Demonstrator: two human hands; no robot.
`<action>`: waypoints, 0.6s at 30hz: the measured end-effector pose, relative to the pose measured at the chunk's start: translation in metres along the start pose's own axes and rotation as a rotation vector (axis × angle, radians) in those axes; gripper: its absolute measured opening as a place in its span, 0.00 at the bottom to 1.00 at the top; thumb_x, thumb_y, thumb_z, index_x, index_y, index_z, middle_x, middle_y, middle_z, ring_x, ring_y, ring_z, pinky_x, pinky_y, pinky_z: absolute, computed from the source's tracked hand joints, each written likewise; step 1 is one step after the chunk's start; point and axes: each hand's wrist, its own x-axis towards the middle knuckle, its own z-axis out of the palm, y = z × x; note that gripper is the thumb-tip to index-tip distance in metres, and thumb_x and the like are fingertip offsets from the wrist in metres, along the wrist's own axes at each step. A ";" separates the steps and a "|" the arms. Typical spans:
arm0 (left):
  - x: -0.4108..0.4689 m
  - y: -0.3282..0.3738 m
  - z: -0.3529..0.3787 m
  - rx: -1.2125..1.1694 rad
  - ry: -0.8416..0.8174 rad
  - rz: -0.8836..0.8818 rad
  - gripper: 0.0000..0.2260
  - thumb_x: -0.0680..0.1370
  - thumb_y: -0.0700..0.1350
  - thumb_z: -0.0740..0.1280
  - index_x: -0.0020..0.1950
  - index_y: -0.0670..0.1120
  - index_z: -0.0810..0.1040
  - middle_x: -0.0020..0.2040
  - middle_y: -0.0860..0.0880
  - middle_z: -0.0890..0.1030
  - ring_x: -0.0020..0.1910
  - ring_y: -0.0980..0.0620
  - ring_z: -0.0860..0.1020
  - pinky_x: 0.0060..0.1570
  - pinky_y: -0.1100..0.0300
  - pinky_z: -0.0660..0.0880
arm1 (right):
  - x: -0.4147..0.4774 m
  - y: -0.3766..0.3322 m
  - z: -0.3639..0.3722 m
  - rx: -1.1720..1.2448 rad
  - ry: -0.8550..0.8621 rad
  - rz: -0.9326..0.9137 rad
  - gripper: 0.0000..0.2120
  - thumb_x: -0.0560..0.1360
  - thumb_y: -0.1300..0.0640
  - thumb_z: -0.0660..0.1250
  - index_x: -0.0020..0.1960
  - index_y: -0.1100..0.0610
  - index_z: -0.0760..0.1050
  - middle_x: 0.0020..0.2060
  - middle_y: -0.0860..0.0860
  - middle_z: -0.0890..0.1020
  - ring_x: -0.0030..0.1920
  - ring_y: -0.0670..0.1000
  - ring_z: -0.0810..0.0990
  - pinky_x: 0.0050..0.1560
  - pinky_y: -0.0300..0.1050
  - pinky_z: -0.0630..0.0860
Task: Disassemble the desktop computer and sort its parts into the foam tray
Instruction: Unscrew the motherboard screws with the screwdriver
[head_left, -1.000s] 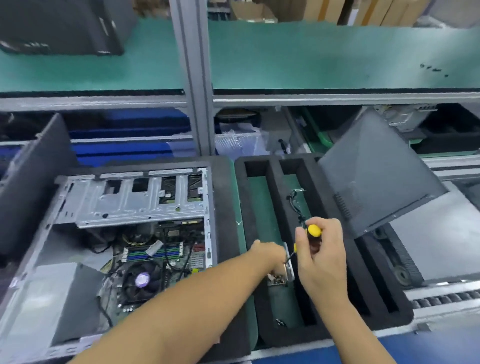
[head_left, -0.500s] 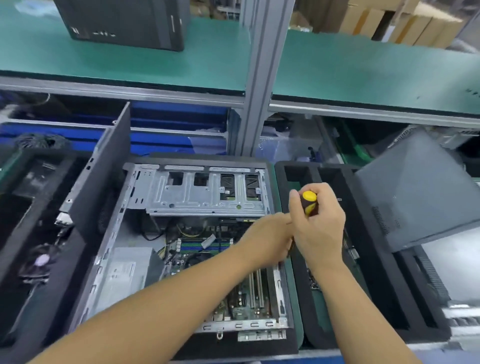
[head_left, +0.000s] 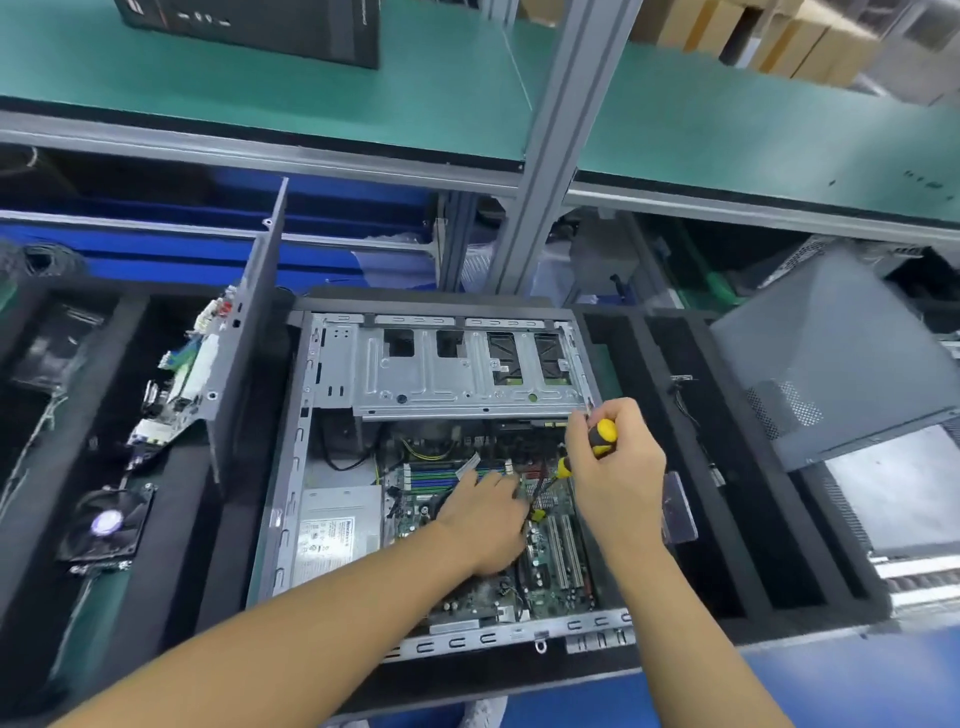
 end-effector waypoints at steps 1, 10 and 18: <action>-0.002 -0.001 -0.001 -0.011 0.021 -0.011 0.20 0.82 0.54 0.56 0.68 0.44 0.74 0.71 0.42 0.67 0.71 0.43 0.63 0.72 0.43 0.57 | -0.004 -0.002 0.003 0.004 -0.027 0.012 0.12 0.78 0.50 0.65 0.39 0.47 0.64 0.29 0.50 0.68 0.30 0.53 0.68 0.31 0.50 0.70; -0.016 -0.018 -0.005 -0.367 0.093 -0.151 0.13 0.81 0.53 0.58 0.60 0.51 0.77 0.60 0.47 0.68 0.63 0.45 0.66 0.63 0.48 0.66 | 0.017 -0.014 0.021 0.073 -0.122 -0.065 0.12 0.77 0.42 0.64 0.41 0.46 0.64 0.29 0.51 0.71 0.30 0.54 0.73 0.33 0.52 0.72; -0.013 -0.042 -0.018 -0.330 0.066 -0.735 0.25 0.79 0.53 0.61 0.72 0.41 0.64 0.70 0.39 0.65 0.69 0.40 0.63 0.68 0.49 0.65 | 0.044 -0.012 0.050 0.137 -0.392 -0.236 0.10 0.76 0.47 0.68 0.44 0.47 0.67 0.40 0.44 0.70 0.40 0.44 0.72 0.39 0.34 0.68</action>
